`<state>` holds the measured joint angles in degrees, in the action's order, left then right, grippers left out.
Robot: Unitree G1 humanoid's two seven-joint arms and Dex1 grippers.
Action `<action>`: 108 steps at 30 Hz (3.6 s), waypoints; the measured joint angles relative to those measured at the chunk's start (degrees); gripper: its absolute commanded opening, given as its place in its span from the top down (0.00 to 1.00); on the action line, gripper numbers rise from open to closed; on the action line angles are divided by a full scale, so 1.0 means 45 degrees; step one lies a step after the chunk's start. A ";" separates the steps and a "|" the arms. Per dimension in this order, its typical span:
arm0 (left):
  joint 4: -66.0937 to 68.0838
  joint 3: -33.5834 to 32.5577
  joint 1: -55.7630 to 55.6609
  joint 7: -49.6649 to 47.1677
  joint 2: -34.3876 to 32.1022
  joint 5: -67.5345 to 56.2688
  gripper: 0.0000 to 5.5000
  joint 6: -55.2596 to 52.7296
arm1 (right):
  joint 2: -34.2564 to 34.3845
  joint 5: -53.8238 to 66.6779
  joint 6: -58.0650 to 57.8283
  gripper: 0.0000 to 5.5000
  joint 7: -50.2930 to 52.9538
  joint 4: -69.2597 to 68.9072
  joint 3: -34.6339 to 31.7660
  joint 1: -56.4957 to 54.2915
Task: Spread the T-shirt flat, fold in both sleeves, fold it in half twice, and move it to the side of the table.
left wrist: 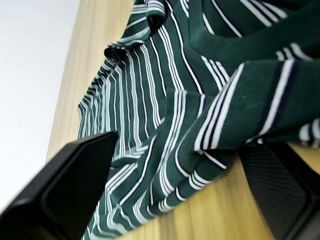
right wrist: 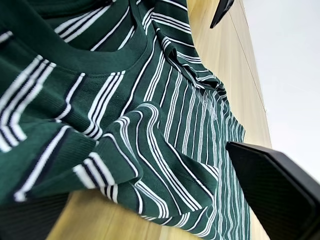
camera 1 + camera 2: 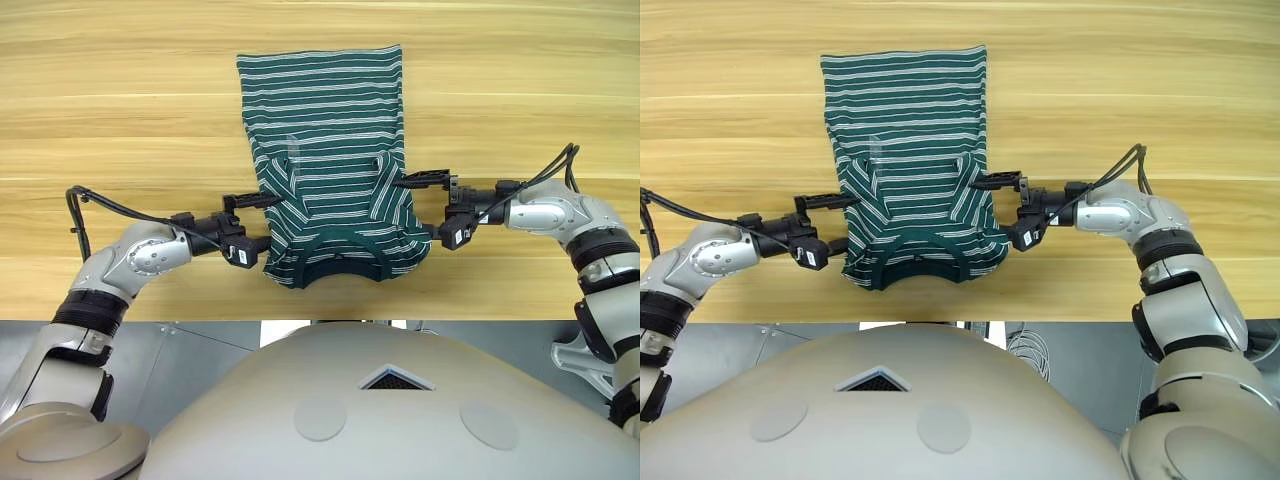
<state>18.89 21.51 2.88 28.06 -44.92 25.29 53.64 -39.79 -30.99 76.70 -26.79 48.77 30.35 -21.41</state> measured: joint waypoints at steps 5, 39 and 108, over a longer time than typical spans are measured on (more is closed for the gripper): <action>0.0655 0.0500 -0.0253 -0.0548 -0.0002 0.0009 0.41 0.0417 | 0.0009 -0.0161 -0.0030 0.30 0.0060 0.0025 0.0395 -0.0068; -0.3703 0.0555 0.3800 0.5819 -0.2832 -1.1828 1.00 -0.3362 | -0.2835 1.2322 -0.9688 0.99 -1.2471 -0.6646 0.1446 0.3890; 0.5766 -0.9807 -0.3642 0.4041 0.6981 -1.1357 0.10 -0.6069 | 0.4691 1.0576 -1.5583 0.43 -0.3616 0.4529 -1.0690 -0.3832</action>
<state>44.83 -22.62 -13.51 46.25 -13.50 -25.82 26.33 -18.68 16.60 6.58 -43.06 69.15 -17.75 -38.66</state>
